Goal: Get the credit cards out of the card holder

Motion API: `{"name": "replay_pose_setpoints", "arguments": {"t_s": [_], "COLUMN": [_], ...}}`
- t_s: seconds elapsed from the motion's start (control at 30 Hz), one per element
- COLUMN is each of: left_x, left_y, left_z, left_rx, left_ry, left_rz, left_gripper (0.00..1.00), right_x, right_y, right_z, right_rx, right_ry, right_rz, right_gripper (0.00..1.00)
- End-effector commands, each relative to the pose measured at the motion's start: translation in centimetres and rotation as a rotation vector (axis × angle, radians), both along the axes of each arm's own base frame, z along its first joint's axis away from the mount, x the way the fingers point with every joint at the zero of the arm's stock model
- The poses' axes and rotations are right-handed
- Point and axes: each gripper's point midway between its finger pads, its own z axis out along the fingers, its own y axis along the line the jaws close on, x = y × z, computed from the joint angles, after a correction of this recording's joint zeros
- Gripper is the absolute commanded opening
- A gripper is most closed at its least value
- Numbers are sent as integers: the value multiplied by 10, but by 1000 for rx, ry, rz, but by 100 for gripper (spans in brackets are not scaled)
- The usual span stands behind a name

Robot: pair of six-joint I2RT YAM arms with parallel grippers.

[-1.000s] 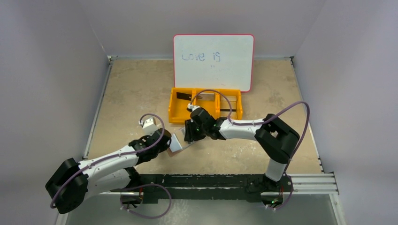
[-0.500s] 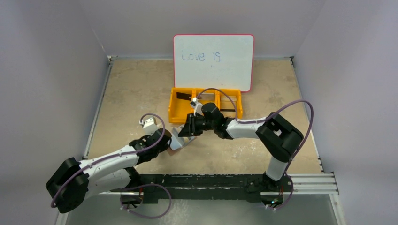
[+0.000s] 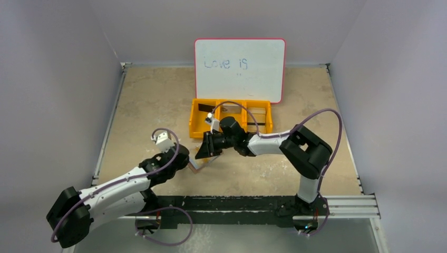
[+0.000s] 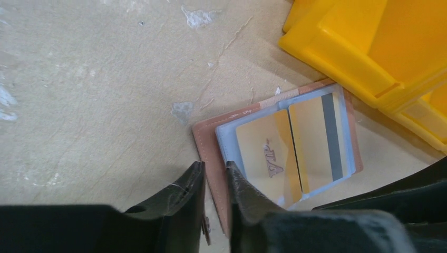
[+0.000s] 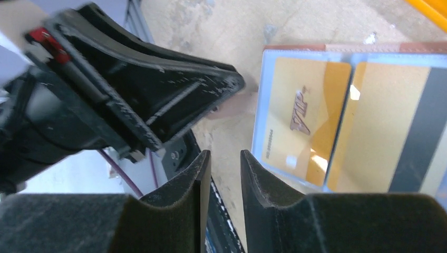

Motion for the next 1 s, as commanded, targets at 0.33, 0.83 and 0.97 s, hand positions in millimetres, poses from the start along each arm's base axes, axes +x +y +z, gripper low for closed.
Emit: {"name": "replay_pose_setpoints", "arguments": {"t_s": [0.33,0.83,0.97], "left_x": [9,1,1], "left_y": [-18,-11,-10], "left_z": [15,-31,-35], "left_rx": [-114,45,67], "left_ry": [-80,70,84], "left_rz": [-28,-42,-53], "left_gripper": [45,33,22], "right_x": [48,33,20], "right_y": [-26,-32,-24], "right_z": [-11,-65,-66], "right_rx": [-228,-306,-238], "right_ry": [-122,-33,26], "right_rz": [-107,-39,5], "right_gripper": [35,37,36]}}
